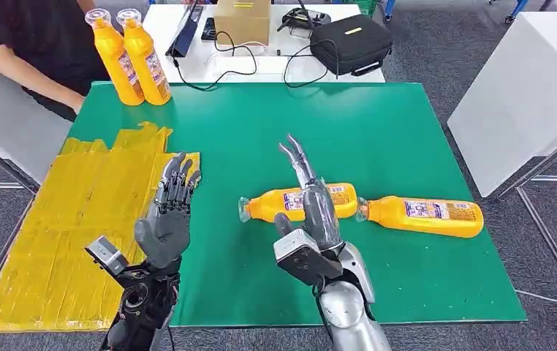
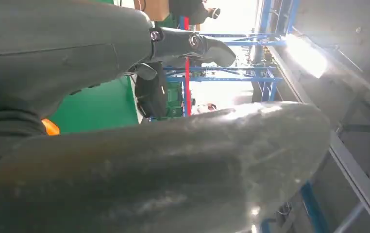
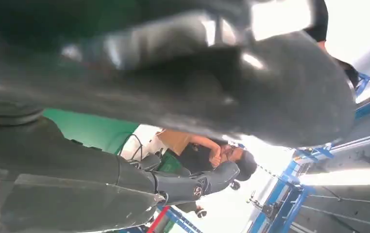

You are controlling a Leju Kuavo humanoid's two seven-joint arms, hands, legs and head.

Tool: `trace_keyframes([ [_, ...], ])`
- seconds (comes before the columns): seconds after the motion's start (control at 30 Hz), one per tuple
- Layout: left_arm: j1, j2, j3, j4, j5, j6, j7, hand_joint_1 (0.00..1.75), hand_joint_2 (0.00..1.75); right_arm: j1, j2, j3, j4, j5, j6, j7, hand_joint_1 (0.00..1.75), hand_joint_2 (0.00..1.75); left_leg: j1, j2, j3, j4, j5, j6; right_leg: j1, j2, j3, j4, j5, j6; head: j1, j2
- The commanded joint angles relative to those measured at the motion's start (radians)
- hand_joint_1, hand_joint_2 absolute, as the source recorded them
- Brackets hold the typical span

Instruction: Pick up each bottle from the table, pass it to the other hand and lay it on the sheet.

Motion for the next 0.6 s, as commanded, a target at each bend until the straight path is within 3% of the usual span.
trace_keyframes([
  [0.03, -0.012, 0.017, -0.011, 0.025, -0.002, 0.004, 0.001, 0.0, 0.0, 0.0, -0.002, 0.016, 0.012, -0.002, 0.0, 0.002, 0.0, 0.0, -0.001, -0.001, 0.006, -0.001, -0.002, 0.001, 0.0, 0.0, 0.006, 0.0, -0.002, -0.003, 0.0, 0.0],
  [0.6, -0.012, 0.017, -0.011, 0.025, -0.002, 0.004, 0.001, 0.0, 0.0, 0.0, -0.002, 0.016, 0.012, -0.002, 0.0, 0.002, 0.0, 0.0, -0.001, 0.0, 0.005, -0.001, -0.001, 0.001, 0.0, 0.0, 0.004, 0.0, -0.002, -0.002, 0.0, 0.0],
])
